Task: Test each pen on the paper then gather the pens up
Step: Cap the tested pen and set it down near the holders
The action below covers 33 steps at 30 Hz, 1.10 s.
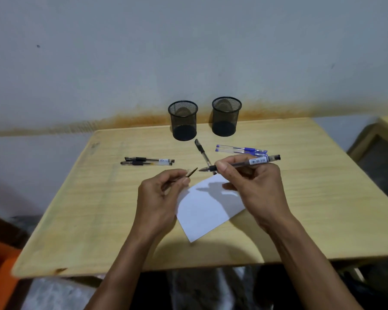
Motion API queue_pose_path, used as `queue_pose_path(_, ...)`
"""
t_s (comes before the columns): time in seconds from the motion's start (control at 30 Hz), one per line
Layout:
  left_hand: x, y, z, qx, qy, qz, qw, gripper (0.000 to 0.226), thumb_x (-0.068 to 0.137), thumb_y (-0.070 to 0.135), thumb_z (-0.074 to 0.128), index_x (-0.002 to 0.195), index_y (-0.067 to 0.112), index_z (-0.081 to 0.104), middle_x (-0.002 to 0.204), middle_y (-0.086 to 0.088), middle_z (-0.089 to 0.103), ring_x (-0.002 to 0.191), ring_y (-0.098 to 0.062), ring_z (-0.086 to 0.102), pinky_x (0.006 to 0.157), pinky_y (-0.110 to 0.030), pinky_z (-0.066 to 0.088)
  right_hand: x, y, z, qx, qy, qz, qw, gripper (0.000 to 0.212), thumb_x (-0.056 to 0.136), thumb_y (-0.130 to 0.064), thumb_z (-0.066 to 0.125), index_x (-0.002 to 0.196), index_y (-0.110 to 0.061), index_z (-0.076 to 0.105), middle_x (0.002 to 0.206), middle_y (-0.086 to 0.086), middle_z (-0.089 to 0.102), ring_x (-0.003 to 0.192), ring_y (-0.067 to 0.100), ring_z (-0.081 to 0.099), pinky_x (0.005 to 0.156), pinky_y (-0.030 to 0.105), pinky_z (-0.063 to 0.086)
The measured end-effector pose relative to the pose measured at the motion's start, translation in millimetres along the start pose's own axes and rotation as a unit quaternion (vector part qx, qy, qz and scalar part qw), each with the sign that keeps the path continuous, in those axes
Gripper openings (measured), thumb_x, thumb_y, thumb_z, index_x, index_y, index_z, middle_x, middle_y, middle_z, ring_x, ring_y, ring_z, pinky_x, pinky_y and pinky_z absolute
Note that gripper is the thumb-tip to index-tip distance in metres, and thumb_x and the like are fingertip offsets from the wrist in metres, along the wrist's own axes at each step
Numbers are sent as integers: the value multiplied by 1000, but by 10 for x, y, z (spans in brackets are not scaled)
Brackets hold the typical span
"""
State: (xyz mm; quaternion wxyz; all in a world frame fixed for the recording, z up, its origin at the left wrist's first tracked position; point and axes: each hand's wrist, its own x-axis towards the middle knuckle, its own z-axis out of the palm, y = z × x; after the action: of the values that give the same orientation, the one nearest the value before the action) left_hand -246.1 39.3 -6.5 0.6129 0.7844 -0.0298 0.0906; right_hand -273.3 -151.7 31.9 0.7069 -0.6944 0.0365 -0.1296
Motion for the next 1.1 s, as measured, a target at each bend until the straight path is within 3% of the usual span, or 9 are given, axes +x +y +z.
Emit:
queue_pose_path(0.1, -68, 30, 46, 31, -21, 40, 998, 16, 87, 14, 75, 93, 28, 75, 91, 13, 76, 91, -3, 69, 80, -17, 53, -33, 19, -39, -40, 14, -28, 999, 6, 81, -24, 84, 84, -21, 79, 94, -7, 80, 100, 5, 72, 86, 24, 55)
queue_pose_path(0.2, -112, 68, 70, 74, -37, 86, 993, 17, 87, 14, 74, 94, 30, 73, 93, 15, 73, 92, -2, 68, 81, -19, 53, -55, 36, -72, -48, 16, -42, 998, 7, 80, -22, 84, 81, -19, 78, 98, -5, 78, 104, 5, 70, 79, 13, 54)
queue_pose_path(0.33, -95, 83, 72, 90, -47, 110, 989, 14, 87, 11, 74, 97, 21, 75, 95, 14, 72, 94, -4, 68, 85, -27, 54, -71, 58, -77, -66, 11, -31, 997, 6, 80, -23, 85, 80, -23, 78, 100, -6, 77, 107, 5, 68, 82, 28, 60)
queue_pose_path(0.5, -109, 101, 69, 89, -48, 124, 987, 14, 87, 10, 74, 96, 20, 75, 96, 13, 73, 94, -5, 68, 85, -29, 54, -85, 17, -130, -48, 37, -44, 997, 8, 81, -24, 84, 77, -25, 77, 97, -6, 77, 105, 7, 70, 79, 17, 57)
queue_pose_path(0.63, -129, 153, 98, 90, -68, 136, 984, 13, 87, 10, 74, 96, 19, 76, 95, 12, 73, 95, -8, 69, 84, -29, 54, -98, 34, -131, -86, 18, -32, 996, 6, 81, -27, 84, 80, -24, 79, 96, -9, 76, 103, 2, 68, 78, 27, 59)
queue_pose_path(0.8, -148, 266, 141, 69, -82, 120, 987, 13, 85, 9, 76, 95, 18, 78, 90, 14, 76, 89, -5, 71, 83, -34, 56, -135, 11, -116, -43, 14, -39, 998, 7, 80, -23, 84, 78, -21, 78, 84, -9, 78, 87, 3, 71, 74, 21, 58)
queue_pose_path(0.93, -142, 303, 133, 59, -89, 129, 986, 13, 84, 7, 76, 95, 14, 79, 88, 11, 77, 86, -8, 72, 79, -36, 58, -166, -1, -108, -24, 7, -34, 999, 8, 79, -25, 85, 79, -20, 78, 80, -4, 79, 84, 10, 73, 83, 46, 60)
queue_pose_path(1.03, -155, 310, 142, 50, -101, 121, 986, 13, 84, 7, 77, 95, 14, 79, 89, 10, 77, 87, -9, 72, 80, -37, 58, -173, -25, -175, -1, -19, -10, 1000, 9, 76, -25, 84, 79, -19, 79, 79, -3, 78, 82, 8, 72, 84, 49, 60)
queue_pose_path(1.1, -150, 302, 144, 46, -116, 108, 986, 14, 84, 9, 76, 96, 16, 79, 90, 10, 77, 89, -9, 72, 83, -36, 58, -173, -35, -225, 9, -40, 3, 999, 14, 71, -27, 83, 79, -17, 79, 79, -1, 78, 79, 9, 72, 75, 43, 60)
